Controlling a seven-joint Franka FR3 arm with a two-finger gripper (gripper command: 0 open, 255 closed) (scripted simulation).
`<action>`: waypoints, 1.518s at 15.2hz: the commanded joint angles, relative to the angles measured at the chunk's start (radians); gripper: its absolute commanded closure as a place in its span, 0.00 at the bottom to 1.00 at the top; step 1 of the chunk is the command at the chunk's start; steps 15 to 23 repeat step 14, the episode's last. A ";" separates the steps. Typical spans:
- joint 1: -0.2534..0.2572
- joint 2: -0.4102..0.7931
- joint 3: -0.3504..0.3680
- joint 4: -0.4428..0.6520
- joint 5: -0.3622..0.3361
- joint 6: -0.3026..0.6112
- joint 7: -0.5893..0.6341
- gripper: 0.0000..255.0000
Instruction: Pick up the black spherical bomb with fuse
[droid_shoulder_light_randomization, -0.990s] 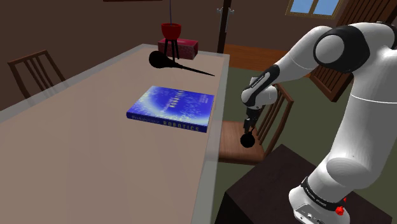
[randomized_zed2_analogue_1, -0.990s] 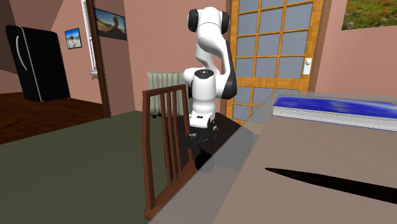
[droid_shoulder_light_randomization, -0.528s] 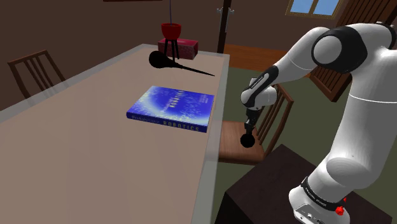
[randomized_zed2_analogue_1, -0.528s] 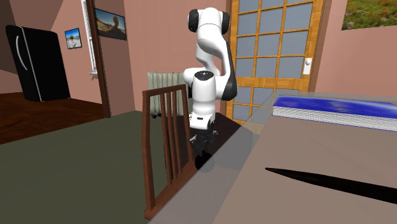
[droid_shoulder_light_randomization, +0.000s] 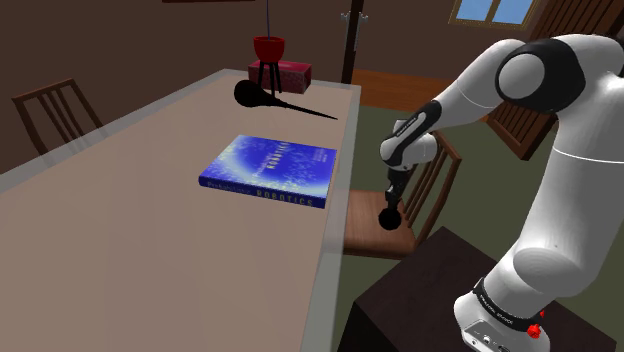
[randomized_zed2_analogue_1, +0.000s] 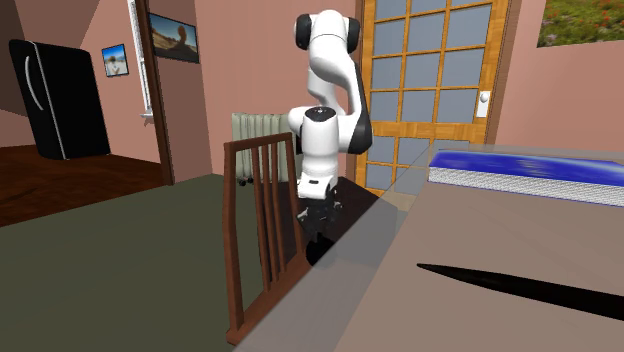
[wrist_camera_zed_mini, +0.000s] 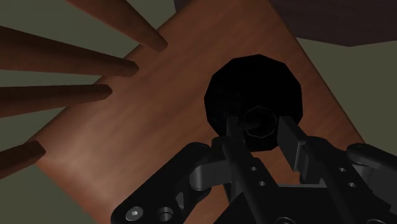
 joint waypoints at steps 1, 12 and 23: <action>0.006 -0.028 -0.007 -0.002 -0.015 -0.024 0.012 1.00; 0.020 -0.168 -0.031 0.007 -0.091 -0.163 0.067 1.00; 0.020 -0.170 -0.032 0.007 -0.092 -0.165 0.068 1.00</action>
